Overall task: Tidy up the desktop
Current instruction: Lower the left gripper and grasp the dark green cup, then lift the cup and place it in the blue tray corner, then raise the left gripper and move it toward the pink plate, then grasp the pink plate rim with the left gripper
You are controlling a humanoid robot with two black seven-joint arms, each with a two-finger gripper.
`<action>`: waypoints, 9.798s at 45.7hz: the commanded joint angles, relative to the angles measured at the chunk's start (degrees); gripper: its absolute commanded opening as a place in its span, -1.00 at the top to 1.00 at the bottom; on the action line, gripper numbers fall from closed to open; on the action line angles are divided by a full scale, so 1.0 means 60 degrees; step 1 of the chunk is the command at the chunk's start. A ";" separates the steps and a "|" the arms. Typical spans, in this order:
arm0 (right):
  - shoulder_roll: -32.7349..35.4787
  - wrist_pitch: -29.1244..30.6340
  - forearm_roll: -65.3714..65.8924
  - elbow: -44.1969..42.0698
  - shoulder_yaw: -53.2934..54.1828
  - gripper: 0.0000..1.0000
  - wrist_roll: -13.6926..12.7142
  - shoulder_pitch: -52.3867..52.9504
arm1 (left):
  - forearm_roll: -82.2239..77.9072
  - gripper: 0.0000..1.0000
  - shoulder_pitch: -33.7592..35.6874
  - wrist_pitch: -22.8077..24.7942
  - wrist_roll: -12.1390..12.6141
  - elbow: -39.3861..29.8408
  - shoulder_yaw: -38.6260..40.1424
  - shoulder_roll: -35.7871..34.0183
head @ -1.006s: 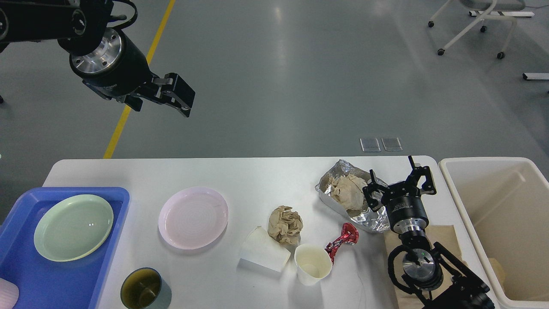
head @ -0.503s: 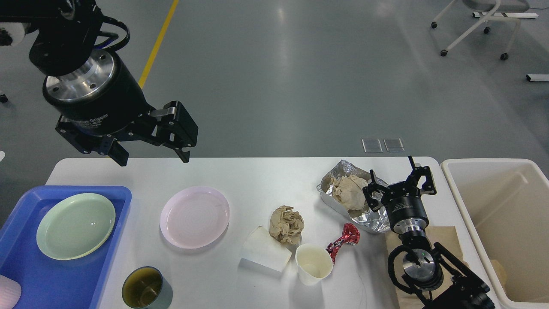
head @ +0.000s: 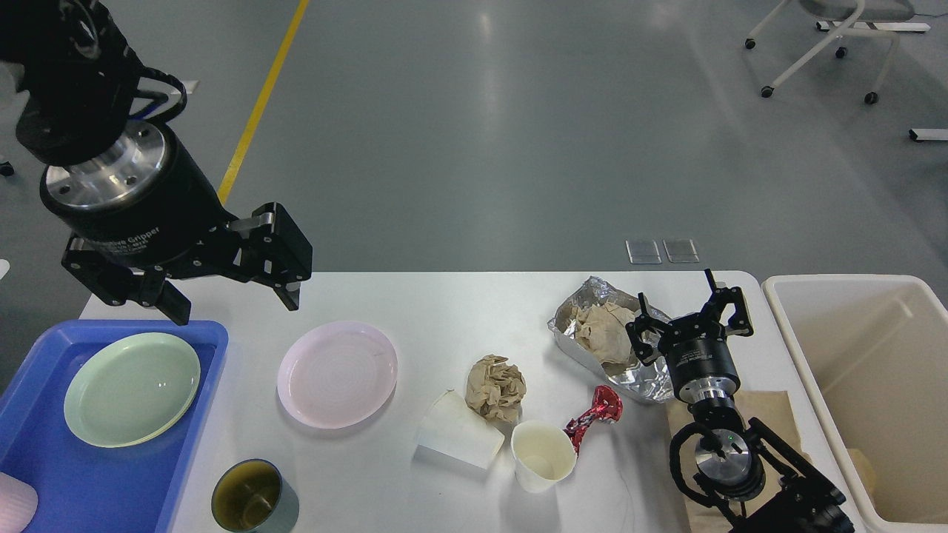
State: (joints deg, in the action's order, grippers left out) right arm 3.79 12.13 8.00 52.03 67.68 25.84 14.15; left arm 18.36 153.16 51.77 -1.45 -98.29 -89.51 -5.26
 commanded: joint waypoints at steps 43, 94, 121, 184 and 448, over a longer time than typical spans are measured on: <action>-0.0002 0.0000 0.0000 0.0000 0.0000 -1.00 0.0000 -0.0001 | -0.5887 -0.78 -0.9573 -0.5961 0.0037 0.1748 0.1911 -0.2330; -0.0002 0.0000 0.0000 0.0000 0.0000 -1.00 0.0000 0.0014 | -0.5330 1.00 -1.0615 -0.6461 -0.0022 0.2422 0.2204 -0.2829; -0.0002 0.0000 0.0000 0.0000 0.0000 -1.00 0.0000 -0.0001 | -0.4436 1.00 -0.4481 -0.1115 -0.0051 0.1515 0.1018 -0.3136; 0.0013 0.0000 0.0000 0.0000 0.0000 -1.00 0.0000 -0.0001 | -0.7732 0.99 -0.5924 0.0513 0.0798 0.4311 0.1733 -0.8160; -0.0002 0.0000 -0.0015 0.0000 0.0000 -1.00 0.0000 0.0014 | 0.1203 -0.82 -1.2665 -0.8716 0.0828 0.6304 0.3259 -0.1012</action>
State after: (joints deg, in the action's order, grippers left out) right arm 3.78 12.13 7.91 52.03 67.67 25.84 14.15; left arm 25.20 78.94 1.14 3.53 -61.13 -71.26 -11.57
